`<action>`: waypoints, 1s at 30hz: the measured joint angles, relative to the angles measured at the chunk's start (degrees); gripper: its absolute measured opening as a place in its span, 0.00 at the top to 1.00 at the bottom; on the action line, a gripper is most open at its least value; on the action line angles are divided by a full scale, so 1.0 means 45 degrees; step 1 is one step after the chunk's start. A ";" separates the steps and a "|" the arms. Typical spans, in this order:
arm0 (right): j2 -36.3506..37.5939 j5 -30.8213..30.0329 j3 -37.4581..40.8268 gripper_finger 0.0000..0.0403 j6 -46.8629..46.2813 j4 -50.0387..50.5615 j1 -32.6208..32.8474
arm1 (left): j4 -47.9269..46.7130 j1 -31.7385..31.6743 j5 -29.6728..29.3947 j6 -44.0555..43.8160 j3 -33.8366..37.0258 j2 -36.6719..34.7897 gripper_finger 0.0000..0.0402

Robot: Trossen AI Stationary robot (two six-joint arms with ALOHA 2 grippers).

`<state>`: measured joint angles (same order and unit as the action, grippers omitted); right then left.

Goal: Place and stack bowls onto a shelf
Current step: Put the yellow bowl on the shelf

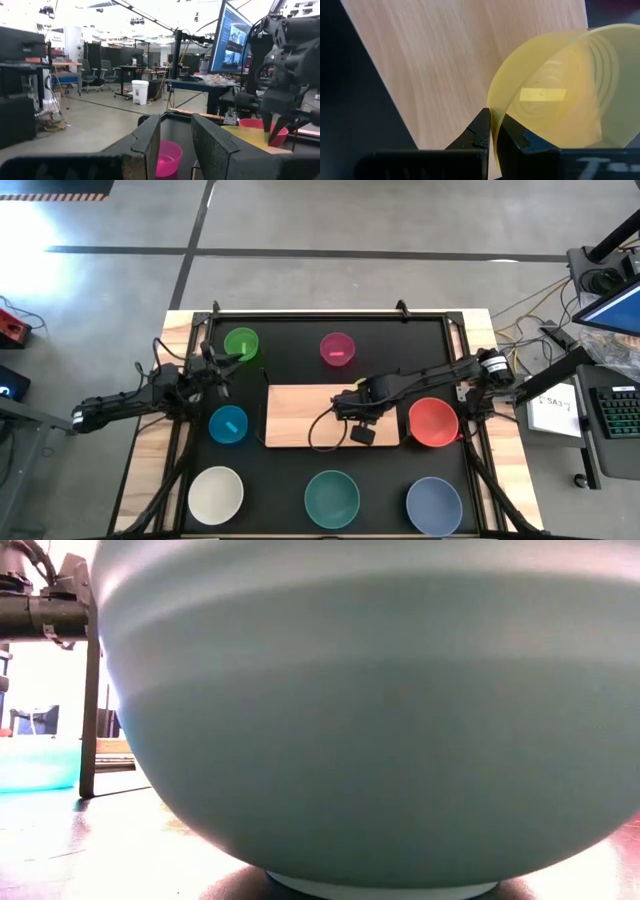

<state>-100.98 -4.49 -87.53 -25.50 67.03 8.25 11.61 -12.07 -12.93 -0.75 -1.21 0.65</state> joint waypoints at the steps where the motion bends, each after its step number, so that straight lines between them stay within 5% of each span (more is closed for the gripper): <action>1: -0.0051 0.0000 0.0008 0.98 0.0037 0.0009 0.0000 | -0.0020 0.0004 0.0000 -0.0174 -0.0002 0.0005 0.76; 30: -0.0493 0.1001 0.0078 0.98 0.0816 0.1001 0.0892 | 0.0059 0.0005 0.0991 -0.2252 0.0000 0.0194 0.76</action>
<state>-103.20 0.01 -87.18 -21.82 71.53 12.27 11.88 -12.05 -8.47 -10.88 -1.21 1.52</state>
